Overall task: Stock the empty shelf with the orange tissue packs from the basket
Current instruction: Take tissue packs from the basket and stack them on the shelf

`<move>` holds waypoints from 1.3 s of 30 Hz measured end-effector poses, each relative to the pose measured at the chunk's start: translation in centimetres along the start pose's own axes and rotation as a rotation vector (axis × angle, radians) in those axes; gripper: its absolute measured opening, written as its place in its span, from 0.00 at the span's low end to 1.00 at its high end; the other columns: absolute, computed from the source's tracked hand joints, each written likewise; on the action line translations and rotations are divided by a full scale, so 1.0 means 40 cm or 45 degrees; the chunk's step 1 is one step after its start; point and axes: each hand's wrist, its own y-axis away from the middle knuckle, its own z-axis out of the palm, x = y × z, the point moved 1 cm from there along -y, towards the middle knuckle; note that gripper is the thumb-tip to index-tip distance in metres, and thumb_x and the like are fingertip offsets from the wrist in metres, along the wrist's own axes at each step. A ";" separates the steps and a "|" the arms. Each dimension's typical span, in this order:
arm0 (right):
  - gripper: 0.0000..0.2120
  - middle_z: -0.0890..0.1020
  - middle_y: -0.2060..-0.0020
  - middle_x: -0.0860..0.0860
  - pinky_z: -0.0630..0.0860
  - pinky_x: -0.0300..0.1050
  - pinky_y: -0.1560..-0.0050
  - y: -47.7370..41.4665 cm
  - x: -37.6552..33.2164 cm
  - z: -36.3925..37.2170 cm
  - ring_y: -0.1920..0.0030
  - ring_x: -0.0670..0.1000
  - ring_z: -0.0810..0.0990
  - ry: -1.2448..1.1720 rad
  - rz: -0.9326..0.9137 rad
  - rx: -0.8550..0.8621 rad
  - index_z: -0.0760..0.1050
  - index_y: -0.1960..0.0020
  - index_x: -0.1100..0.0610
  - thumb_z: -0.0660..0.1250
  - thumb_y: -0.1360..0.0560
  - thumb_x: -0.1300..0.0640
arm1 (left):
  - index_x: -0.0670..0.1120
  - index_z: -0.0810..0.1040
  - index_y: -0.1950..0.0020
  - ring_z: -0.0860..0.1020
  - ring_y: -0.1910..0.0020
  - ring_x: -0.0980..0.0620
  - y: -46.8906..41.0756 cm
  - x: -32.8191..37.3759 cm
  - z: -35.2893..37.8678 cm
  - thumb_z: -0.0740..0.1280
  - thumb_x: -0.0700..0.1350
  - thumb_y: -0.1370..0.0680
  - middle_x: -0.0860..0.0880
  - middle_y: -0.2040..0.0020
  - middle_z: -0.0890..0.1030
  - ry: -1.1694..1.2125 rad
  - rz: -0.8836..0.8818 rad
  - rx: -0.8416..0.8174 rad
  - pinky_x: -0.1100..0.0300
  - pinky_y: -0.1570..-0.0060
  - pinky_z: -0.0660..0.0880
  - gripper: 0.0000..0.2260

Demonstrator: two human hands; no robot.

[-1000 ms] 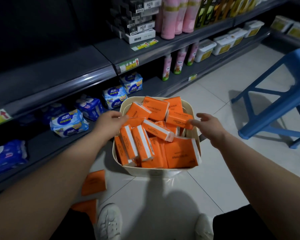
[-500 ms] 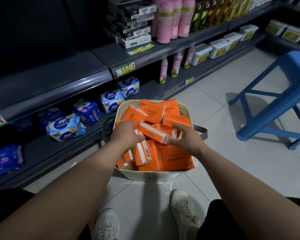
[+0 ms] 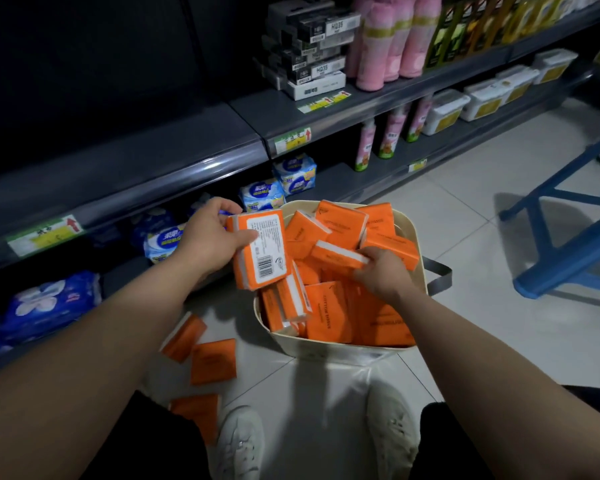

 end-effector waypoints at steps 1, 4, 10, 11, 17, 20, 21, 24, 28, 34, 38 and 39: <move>0.18 0.82 0.49 0.54 0.78 0.50 0.52 -0.004 -0.010 -0.017 0.55 0.53 0.79 -0.028 -0.003 0.027 0.75 0.38 0.52 0.66 0.28 0.54 | 0.50 0.73 0.46 0.78 0.58 0.53 0.000 0.002 -0.013 0.76 0.40 0.31 0.50 0.55 0.78 0.009 -0.002 0.021 0.61 0.61 0.72 0.18; 0.19 0.80 0.53 0.54 0.75 0.43 0.66 -0.016 -0.056 -0.083 0.60 0.53 0.78 -0.169 -0.002 0.079 0.74 0.38 0.56 0.66 0.28 0.54 | 0.47 0.72 0.37 0.77 0.56 0.52 0.002 0.016 -0.055 0.76 0.40 0.31 0.49 0.48 0.77 0.065 -0.052 0.051 0.60 0.56 0.71 0.25; 0.05 0.78 0.63 0.55 0.72 0.47 0.57 -0.022 -0.209 -0.176 0.60 0.54 0.76 -0.537 -0.002 -0.004 0.78 0.55 0.56 0.64 0.28 0.58 | 0.51 0.77 0.49 0.80 0.56 0.53 0.032 0.057 -0.175 0.76 0.37 0.33 0.49 0.53 0.81 0.112 -0.053 0.134 0.58 0.55 0.76 0.17; 0.04 0.77 0.62 0.55 0.71 0.48 0.56 -0.020 -0.238 -0.184 0.59 0.54 0.75 -0.568 -0.006 -0.040 0.77 0.55 0.55 0.64 0.27 0.57 | 0.51 0.77 0.50 0.80 0.56 0.52 0.037 0.066 -0.200 0.76 0.36 0.33 0.49 0.53 0.81 0.113 -0.052 0.163 0.57 0.54 0.77 0.17; 0.04 0.77 0.63 0.55 0.76 0.52 0.50 -0.003 -0.426 -0.206 0.58 0.55 0.77 -0.669 -0.138 -0.190 0.73 0.60 0.53 0.63 0.27 0.58 | 0.49 0.79 0.50 0.76 0.59 0.54 0.083 0.107 -0.357 0.71 0.29 0.34 0.50 0.55 0.80 0.065 0.039 0.308 0.60 0.57 0.74 0.19; 0.04 0.79 0.68 0.53 0.77 0.52 0.52 0.008 -0.522 -0.199 0.63 0.51 0.79 -0.677 -0.203 -0.256 0.75 0.60 0.54 0.63 0.27 0.60 | 0.49 0.78 0.51 0.76 0.60 0.54 0.110 0.100 -0.433 0.68 0.28 0.33 0.51 0.56 0.79 0.039 0.038 0.360 0.64 0.66 0.74 0.19; 0.04 0.79 0.67 0.52 0.77 0.50 0.56 0.014 -0.554 -0.195 0.63 0.51 0.78 -0.677 -0.226 -0.285 0.75 0.59 0.54 0.63 0.27 0.60 | 0.50 0.77 0.53 0.77 0.62 0.53 0.116 0.092 -0.458 0.67 0.27 0.32 0.51 0.56 0.79 0.049 0.020 0.361 0.65 0.71 0.73 0.19; 0.03 0.78 0.61 0.53 0.77 0.44 0.63 0.033 -0.638 -0.175 0.60 0.52 0.79 -0.677 -0.268 -0.332 0.75 0.54 0.53 0.63 0.26 0.59 | 0.52 0.75 0.56 0.80 0.67 0.50 0.133 0.067 -0.533 0.65 0.26 0.30 0.49 0.56 0.79 0.129 -0.072 0.332 0.60 0.72 0.78 0.20; 0.07 0.78 0.58 0.55 0.80 0.49 0.59 0.064 -0.746 -0.126 0.56 0.53 0.79 -0.737 -0.275 -0.354 0.74 0.47 0.57 0.63 0.25 0.60 | 0.50 0.76 0.55 0.82 0.59 0.48 0.145 0.019 -0.644 0.67 0.30 0.29 0.46 0.53 0.79 0.211 -0.112 0.362 0.53 0.61 0.82 0.15; 0.05 0.75 0.60 0.58 0.81 0.45 0.69 0.110 -0.891 -0.012 0.60 0.54 0.77 -0.836 -0.313 -0.376 0.73 0.50 0.61 0.61 0.24 0.66 | 0.43 0.80 0.58 0.78 0.61 0.50 0.165 -0.083 -0.808 0.70 0.50 0.27 0.46 0.60 0.81 0.147 -0.042 0.579 0.59 0.58 0.72 0.10; 0.06 0.76 0.61 0.58 0.79 0.42 0.73 0.115 -0.978 0.063 0.63 0.53 0.78 -0.836 -0.342 -0.424 0.73 0.49 0.61 0.62 0.25 0.66 | 0.48 0.76 0.52 0.76 0.54 0.51 0.161 -0.142 -0.877 0.72 0.40 0.28 0.49 0.53 0.78 0.086 0.031 0.635 0.60 0.54 0.73 0.09; 0.06 0.76 0.60 0.58 0.79 0.42 0.73 0.111 -1.000 0.079 0.62 0.54 0.78 -0.835 -0.351 -0.433 0.74 0.49 0.61 0.62 0.25 0.66 | 0.50 0.75 0.48 0.76 0.50 0.50 0.157 -0.154 -0.893 0.72 0.40 0.28 0.49 0.48 0.77 0.093 0.017 0.626 0.58 0.49 0.73 0.12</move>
